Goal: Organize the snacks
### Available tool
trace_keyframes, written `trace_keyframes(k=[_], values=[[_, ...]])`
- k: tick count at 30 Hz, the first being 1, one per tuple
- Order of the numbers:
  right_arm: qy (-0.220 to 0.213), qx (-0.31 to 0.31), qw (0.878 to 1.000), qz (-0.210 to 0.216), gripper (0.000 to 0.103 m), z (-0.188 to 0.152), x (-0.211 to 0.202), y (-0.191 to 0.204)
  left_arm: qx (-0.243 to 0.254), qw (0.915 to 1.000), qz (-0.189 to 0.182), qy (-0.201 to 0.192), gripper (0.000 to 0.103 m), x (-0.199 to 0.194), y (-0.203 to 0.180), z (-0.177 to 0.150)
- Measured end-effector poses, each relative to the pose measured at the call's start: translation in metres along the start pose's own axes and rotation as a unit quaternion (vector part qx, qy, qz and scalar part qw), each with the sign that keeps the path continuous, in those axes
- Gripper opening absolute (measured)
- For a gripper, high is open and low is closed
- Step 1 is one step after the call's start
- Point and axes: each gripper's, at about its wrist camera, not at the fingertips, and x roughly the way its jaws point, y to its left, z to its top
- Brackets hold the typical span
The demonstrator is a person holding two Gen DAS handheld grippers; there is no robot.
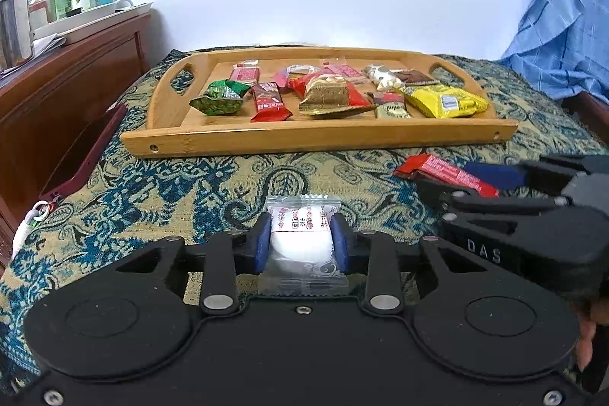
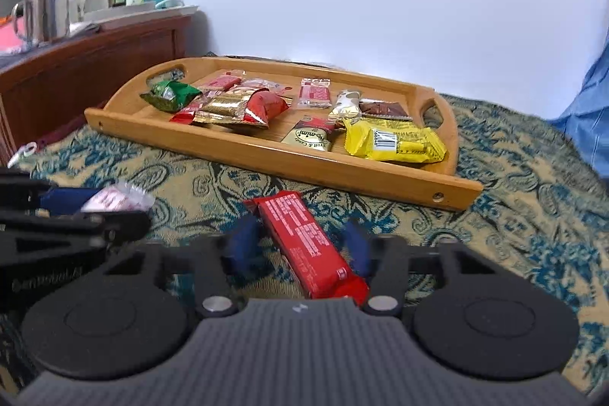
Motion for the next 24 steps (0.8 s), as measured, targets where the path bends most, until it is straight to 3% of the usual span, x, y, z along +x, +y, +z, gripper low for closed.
trace_keyframes(k=[1, 2, 10, 24], values=[[0.001, -0.003, 1.0, -0.001, 0.038, 0.0, -0.002, 0.001, -0.005, 1.0, 0.0, -0.002, 0.031, -0.001, 0.0, 0.001], [0.003, -0.005, 1.0, -0.001, 0.027, 0.0, -0.004, 0.001, -0.008, 1.0, 0.0, -0.004, 0.03, -0.001, 0.0, 0.002], [0.003, 0.017, 1.0, 0.008, 0.028, 0.006, -0.016, -0.003, 0.002, 0.9995, 0.008, -0.032, 0.03, -0.017, -0.006, 0.016], [-0.066, 0.068, 0.994, 0.048, 0.028, 0.046, -0.041, -0.016, -0.013, 0.9989, 0.025, -0.038, 0.03, -0.023, -0.007, 0.054]])
